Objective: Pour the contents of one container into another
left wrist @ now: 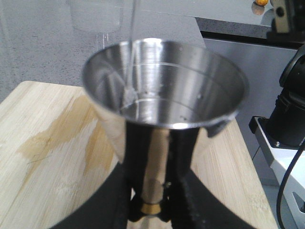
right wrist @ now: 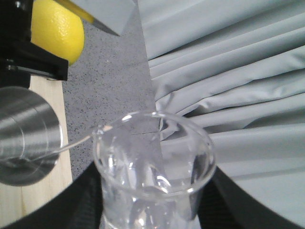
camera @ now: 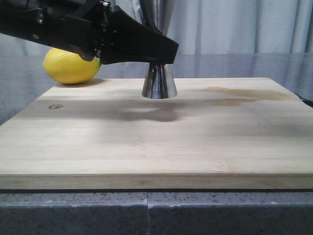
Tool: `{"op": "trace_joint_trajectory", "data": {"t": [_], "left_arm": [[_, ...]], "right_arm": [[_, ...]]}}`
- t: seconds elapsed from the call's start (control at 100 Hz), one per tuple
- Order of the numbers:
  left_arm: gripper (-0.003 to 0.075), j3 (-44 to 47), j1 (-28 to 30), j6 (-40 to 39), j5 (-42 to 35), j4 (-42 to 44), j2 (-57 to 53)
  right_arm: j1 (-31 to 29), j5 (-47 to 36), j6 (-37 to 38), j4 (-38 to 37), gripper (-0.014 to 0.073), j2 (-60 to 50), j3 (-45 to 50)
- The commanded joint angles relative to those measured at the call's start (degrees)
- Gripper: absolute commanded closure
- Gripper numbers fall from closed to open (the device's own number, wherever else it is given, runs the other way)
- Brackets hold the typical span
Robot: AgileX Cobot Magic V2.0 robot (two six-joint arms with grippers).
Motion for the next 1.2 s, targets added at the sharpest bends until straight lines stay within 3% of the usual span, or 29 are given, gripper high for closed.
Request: {"op": "trace_joint_trajectory", "data": {"t": [0.0,1.19], "left_arm": [[0.0734,-1.7,-0.6,-0.7,6.2,-4.1,-2.9],[0.0734,-1.7,-0.6,-0.7,5.9,-4.1,-2.9]], "right_arm": [[0.1,-2.0,-0.4,-2.3,0.0429,-1.8,-2.3],[0.2,-3.5,-0.4,-3.8,0.0429,-1.8,-2.3]]}}
